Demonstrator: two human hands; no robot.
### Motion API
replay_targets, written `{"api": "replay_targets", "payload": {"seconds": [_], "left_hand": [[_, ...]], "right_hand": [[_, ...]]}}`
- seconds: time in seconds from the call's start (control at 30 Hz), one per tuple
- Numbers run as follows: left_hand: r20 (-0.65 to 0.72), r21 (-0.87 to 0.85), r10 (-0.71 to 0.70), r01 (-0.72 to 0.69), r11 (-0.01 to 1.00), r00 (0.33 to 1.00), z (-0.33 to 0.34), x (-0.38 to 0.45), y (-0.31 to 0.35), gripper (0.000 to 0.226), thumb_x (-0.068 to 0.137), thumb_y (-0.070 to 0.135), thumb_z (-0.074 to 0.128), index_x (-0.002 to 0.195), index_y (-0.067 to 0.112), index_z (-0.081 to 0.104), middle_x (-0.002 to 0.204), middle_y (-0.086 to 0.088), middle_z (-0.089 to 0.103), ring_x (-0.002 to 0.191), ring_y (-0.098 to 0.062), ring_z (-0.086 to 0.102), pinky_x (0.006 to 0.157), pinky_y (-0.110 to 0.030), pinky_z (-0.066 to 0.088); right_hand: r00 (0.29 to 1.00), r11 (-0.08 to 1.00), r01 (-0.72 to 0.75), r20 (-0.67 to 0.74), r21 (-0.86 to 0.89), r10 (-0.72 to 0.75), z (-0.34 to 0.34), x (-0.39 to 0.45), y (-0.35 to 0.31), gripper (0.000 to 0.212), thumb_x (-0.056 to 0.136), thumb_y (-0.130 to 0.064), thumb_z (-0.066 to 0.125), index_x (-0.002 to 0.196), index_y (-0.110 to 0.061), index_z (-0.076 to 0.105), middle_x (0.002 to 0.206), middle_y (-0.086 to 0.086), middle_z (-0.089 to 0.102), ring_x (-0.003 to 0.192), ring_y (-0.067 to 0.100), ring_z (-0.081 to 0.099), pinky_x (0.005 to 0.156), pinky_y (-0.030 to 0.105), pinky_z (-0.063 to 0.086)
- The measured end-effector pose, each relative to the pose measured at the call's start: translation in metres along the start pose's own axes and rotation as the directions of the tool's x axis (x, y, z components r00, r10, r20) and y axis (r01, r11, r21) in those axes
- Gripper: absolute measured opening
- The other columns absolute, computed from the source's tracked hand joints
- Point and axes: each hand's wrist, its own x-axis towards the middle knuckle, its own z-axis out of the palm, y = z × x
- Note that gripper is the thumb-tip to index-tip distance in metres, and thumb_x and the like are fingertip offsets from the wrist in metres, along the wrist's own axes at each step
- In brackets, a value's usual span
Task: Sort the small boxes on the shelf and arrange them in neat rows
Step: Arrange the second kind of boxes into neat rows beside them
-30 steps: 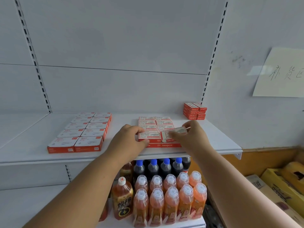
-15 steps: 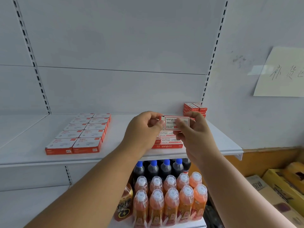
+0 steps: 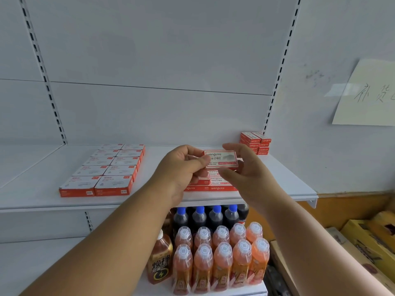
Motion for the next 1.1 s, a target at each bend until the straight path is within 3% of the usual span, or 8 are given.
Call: {"api": "replay_targets", "payload": {"seconds": [0.07,0.17,0.27,0.37,0.47,0.63,0.87,1.1], "left_hand": [[-0.018,0.048,-0.011,0.012,0.999,1.0,-0.001,0.001,0.002,0.011,0.087,0.018,0.073,0.096,0.015,0.068,0.076,0.001,0.073,0.061,-0.008,0.066,0.06,-0.027,0.05],[-0.071,0.386,0.148,-0.11,0.916,0.986,-0.005,0.001,0.002,0.012,0.088,0.03,0.071,0.098,0.022,0.069,0.08,0.006,0.071,0.066,-0.007,0.066,0.063,-0.025,0.053],[-0.002,0.747,0.417,-0.276,0.605,0.909,-0.016,0.0,-0.001,0.019,0.088,0.033,0.07,0.106,0.026,0.067,0.093,0.013,0.063,0.081,-0.004,0.056,0.072,-0.016,0.045],[0.176,0.874,0.364,-0.315,0.37,0.915,-0.019,0.0,-0.011,0.031,0.087,0.043,0.069,0.116,0.035,0.065,0.121,0.012,0.06,0.113,-0.01,0.049,0.095,-0.027,0.039],[0.202,0.874,0.313,-0.315,0.369,0.928,-0.016,0.001,-0.021,0.027,0.086,0.04,0.07,0.113,0.037,0.067,0.127,0.013,0.059,0.12,-0.011,0.045,0.102,-0.03,0.036],[0.183,0.866,0.348,-0.318,0.386,0.919,-0.013,0.004,-0.026,0.023,0.087,0.035,0.071,0.11,0.035,0.069,0.124,0.013,0.061,0.117,-0.011,0.045,0.098,-0.027,0.038],[0.236,0.879,0.278,-0.326,0.348,0.931,-0.014,0.008,-0.014,0.02,0.084,0.041,0.071,0.103,0.037,0.067,0.116,0.014,0.062,0.113,-0.013,0.048,0.097,-0.034,0.043],[0.268,0.919,0.33,-0.343,0.195,0.905,0.017,0.022,0.007,0.025,0.09,0.049,0.056,0.11,0.035,0.059,0.11,0.015,0.061,0.104,-0.012,0.05,0.093,-0.034,0.041]], "right_hand": [[0.998,0.986,0.051,-0.021,-0.159,-0.055,-0.003,0.002,0.002,0.043,0.087,-0.017,0.071,0.125,-0.03,0.054,0.107,0.002,0.066,0.076,0.007,0.068,0.066,0.019,0.055],[0.996,0.943,0.055,-0.043,-0.327,-0.073,-0.008,0.005,0.005,0.039,0.086,-0.024,0.072,0.122,-0.027,0.057,0.109,-0.005,0.062,0.075,0.001,0.063,0.062,0.01,0.048],[0.999,0.871,0.022,-0.017,-0.492,-0.035,-0.018,0.006,0.012,0.039,0.086,-0.029,0.072,0.123,-0.024,0.06,0.107,-0.011,0.057,0.084,0.002,0.056,0.068,0.006,0.039],[0.999,0.818,-0.019,0.011,-0.575,0.031,-0.024,0.008,0.019,0.039,0.088,-0.03,0.069,0.126,-0.024,0.061,0.107,-0.012,0.054,0.094,0.006,0.051,0.081,0.018,0.038],[0.997,0.796,-0.016,0.048,-0.605,0.056,-0.021,0.01,0.021,0.039,0.088,-0.032,0.068,0.126,-0.028,0.061,0.108,-0.014,0.053,0.105,0.01,0.049,0.089,0.024,0.037],[0.994,0.803,0.002,0.089,-0.595,0.064,-0.015,0.013,0.023,0.038,0.09,-0.031,0.067,0.127,-0.028,0.062,0.108,-0.019,0.05,0.114,0.012,0.046,0.095,0.024,0.035],[0.986,0.777,0.027,0.144,-0.629,0.082,-0.016,0.016,0.015,0.038,0.092,-0.029,0.064,0.13,-0.027,0.06,0.123,-0.011,0.057,0.118,0.013,0.046,0.098,0.026,0.036],[0.997,0.838,0.003,0.071,-0.545,0.042,-0.036,0.03,0.022,0.029,0.092,-0.041,0.06,0.12,-0.031,0.063,0.11,-0.016,0.06,0.1,0.005,0.058,0.081,0.022,0.042]]}}
